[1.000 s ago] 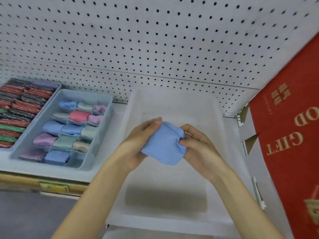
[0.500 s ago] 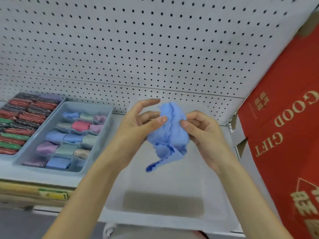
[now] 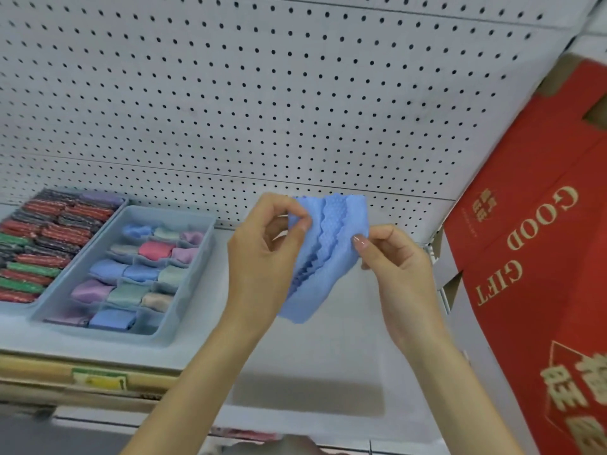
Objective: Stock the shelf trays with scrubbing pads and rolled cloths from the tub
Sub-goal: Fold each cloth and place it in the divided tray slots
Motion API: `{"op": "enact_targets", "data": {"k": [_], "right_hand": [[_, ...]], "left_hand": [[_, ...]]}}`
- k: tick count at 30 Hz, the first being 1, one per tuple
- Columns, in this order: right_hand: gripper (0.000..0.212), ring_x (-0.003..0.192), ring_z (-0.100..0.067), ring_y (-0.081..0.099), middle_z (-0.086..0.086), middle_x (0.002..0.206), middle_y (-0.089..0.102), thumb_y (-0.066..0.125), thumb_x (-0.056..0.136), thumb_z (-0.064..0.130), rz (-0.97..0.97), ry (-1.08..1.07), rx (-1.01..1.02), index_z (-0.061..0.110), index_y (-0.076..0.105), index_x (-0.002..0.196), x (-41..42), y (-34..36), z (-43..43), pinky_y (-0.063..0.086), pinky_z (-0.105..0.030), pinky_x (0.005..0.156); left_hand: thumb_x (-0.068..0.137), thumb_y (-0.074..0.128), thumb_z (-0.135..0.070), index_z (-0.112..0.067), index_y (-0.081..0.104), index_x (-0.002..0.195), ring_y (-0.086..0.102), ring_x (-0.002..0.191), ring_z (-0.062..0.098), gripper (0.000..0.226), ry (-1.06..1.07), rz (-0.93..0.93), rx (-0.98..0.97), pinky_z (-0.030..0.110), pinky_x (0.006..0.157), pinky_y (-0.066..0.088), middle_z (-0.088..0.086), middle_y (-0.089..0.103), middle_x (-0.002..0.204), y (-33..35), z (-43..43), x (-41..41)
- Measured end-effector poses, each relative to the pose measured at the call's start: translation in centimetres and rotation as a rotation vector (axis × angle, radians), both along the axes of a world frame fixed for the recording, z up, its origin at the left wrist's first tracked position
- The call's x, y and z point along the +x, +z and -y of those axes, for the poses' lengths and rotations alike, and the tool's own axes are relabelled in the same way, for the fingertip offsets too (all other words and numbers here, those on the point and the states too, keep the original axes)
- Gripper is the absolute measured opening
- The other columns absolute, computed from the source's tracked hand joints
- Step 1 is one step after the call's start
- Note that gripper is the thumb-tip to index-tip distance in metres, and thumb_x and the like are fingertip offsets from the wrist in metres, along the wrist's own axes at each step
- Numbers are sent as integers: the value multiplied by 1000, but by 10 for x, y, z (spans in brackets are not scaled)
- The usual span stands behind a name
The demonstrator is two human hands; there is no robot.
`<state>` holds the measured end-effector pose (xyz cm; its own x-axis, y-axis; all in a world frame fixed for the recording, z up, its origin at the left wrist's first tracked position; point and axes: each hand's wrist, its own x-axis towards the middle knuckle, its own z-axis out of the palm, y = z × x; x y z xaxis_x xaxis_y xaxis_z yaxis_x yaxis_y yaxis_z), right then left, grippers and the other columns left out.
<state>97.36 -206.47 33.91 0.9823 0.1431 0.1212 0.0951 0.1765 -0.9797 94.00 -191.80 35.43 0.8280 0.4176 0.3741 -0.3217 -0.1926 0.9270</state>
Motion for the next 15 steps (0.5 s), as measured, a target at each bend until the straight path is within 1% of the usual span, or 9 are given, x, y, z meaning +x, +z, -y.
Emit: {"op": "enact_targets", "data": {"k": [2,4,5,6,8,10,11,13,15], "right_hand": [[12,57,-9,45,6,66,60,65,84,6,38,-55,-44,13,63,75,-4,2,0,40,-15,57],[11,54,-13,45,0,66,59,65,84,6,60,-66,-54,11,62,75,-8,4,1,41,-19,54],[10,54,-13,47,-1,65,60,65,84,5,68,-70,-56,9,62,76,-10,4,1,42,-20,53],[10,54,-12,49,0,65,60,65,84,4,77,-78,-62,8,61,75,-13,4,1,43,-19,52],[12,54,-9,52,2,64,61,67,83,2,95,-101,-83,9,60,74,-16,4,0,44,-18,51],[16,55,-9,52,6,67,60,69,81,2,107,-140,-108,12,57,75,-19,2,-1,44,-19,52],[20,56,-8,52,9,69,59,71,80,2,119,-177,-125,15,56,76,-20,1,-2,44,-21,53],[25,59,-7,50,15,73,56,73,78,2,172,-267,-166,18,53,78,-25,0,-3,44,-21,57],[23,63,-5,53,14,76,58,74,78,4,239,-279,-174,19,58,79,-31,2,-5,47,-21,61]], "left_hand": [[84,59,-22,-26,66,83,59,70,11,8,-25,-34,-19,21,66,47,-13,67,78,4,4,0],[79,63,-31,-24,70,88,65,84,22,13,-83,-109,-93,31,77,52,-6,72,88,7,7,0],[75,67,-34,-24,70,89,66,85,22,18,-110,-146,-127,34,79,53,-4,72,89,8,9,-1],[69,71,-35,-24,70,88,67,82,18,22,-119,-173,-147,33,78,54,-4,73,88,8,11,-1],[63,77,-33,-24,68,81,63,72,12,22,-93,-200,-145,29,70,54,-4,70,78,9,15,-3],[66,82,-23,-24,63,67,51,61,11,18,-59,-183,-143,27,60,47,-5,59,61,8,17,-5],[70,82,-17,-27,63,63,47,58,9,23,-45,-176,-149,23,58,43,-9,54,57,7,17,-6],[74,78,-9,-33,63,59,46,55,6,32,-41,-174,-146,17,55,40,-14,52,54,8,17,-9],[75,77,-6,-32,64,57,50,55,6,35,-65,-161,-140,16,55,43,-12,57,56,10,18,-14]]}}
